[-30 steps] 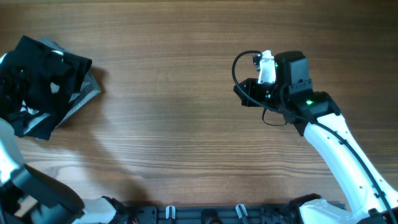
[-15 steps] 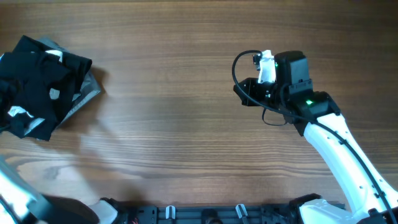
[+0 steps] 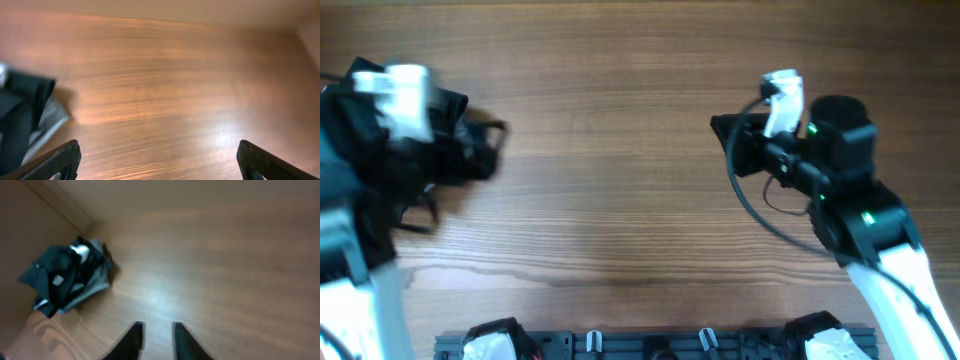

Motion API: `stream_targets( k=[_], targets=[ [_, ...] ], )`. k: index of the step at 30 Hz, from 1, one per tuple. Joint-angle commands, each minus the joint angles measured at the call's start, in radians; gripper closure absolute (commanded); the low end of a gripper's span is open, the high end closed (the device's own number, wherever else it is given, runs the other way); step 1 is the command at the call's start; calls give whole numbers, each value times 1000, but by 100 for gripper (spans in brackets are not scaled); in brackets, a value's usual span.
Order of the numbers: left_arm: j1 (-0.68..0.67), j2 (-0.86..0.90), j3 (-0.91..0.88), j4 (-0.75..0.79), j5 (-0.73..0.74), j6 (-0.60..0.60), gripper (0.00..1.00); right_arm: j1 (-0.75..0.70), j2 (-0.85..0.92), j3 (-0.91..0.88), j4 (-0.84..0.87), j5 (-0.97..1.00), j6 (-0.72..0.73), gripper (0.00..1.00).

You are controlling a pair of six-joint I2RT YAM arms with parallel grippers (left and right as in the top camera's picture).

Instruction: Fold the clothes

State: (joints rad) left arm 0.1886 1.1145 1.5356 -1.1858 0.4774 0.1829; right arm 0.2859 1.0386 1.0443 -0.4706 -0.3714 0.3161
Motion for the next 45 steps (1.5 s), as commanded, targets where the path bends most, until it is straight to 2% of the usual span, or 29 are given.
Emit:
stream_targets(
  k=[1,2,4,5,11,19,23,26,32,38,45],
  targets=[
    [-293,-105,19,0,-338,-20,0,2,-126,26,-3,43,-55,53],
    [-354,-121,19,-5,-418,-51,0,2,-156,26,-3,43,-55,41],
    [-440,-141,19,-23,-523,-84,0,2,-205,26,-2,43,-54,10],
    [-477,-149,19,-36,-562,-83,0,2,-229,26,-2,43,-55,0],
    [-575,-166,19,-61,-594,-84,0,2,-282,26,-3,43,-51,0],
    [-577,-166,19,-61,-594,-84,0,2,-258,25,-9,34,-50,0],
    [-577,-166,19,-61,-594,-84,0,2,-250,25,-90,32,-51,0],
    [-577,-166,19,-61,-594,-84,0,2,-251,25,-145,66,-54,0],
    [-577,-166,19,-61,-594,-84,0,2,-264,26,-139,190,-65,0],
    [-577,-166,19,-61,-594,-84,0,3,-309,24,-116,195,-177,0],
    [-577,-166,19,-61,-594,-84,0,2,-446,-67,-113,200,-423,0]
  ],
)
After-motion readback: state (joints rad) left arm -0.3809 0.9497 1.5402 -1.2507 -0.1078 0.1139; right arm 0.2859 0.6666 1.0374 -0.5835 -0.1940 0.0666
